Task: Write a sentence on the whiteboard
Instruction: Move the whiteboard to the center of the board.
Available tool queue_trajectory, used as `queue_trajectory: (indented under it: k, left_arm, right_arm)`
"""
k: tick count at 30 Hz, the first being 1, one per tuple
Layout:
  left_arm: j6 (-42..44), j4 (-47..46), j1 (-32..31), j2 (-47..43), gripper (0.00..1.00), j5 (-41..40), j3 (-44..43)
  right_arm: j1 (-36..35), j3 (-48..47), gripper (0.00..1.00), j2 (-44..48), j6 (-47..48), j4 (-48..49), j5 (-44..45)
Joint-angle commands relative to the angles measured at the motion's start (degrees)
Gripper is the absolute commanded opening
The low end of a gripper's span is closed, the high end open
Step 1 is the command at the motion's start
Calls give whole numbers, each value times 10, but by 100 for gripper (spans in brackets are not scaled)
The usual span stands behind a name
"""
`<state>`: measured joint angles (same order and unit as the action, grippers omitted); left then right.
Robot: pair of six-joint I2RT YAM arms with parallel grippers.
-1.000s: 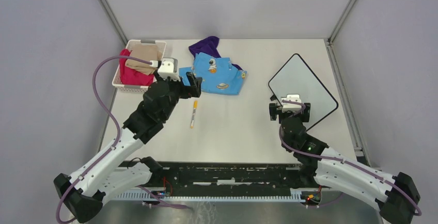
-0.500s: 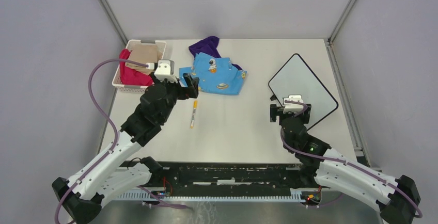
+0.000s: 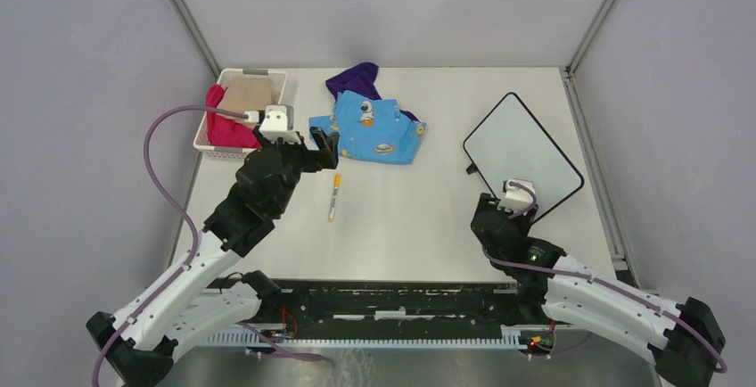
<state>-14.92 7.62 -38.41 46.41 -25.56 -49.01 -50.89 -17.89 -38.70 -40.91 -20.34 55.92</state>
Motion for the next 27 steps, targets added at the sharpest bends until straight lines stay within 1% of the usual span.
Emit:
queue_trajectory:
  k: [1,4,5,6,8,11,13,23,27]
  left_arm:
    - [9,-12,-6,-13,98,-23,-2]
    - [8,-10,-7,-14,98,-26,-4]
    - [7,-10,-7,-14,98,-27,-4]
    - [7,-10,-8,-13,98,-27,-4]
    - [4,-8,-8,-12,98,-27,-5]
    - [1,-5,-8,-10,98,-24,-7]
    - [0,-4,-9,-11,98,-24,-8]
    - [-5,0,-12,-9,98,-24,-11]
    - [-7,2,-13,-8,98,-24,-11]
  right_arm:
    - [-1,-16,76,-38,-131,-85,40]
    - [-1,-23,53,-70,-177,-112,48]
    - [0,-24,48,-79,-194,-116,49]
    - [2,-25,47,-88,-203,-117,48]
    - [15,-30,49,-111,-220,-118,40]
    - [35,-45,58,-147,-231,-117,25]
    - [49,-55,61,-168,-247,-123,21]
    - [94,-92,62,-257,-308,-131,11]
    - [108,-101,64,-277,-309,-121,14]
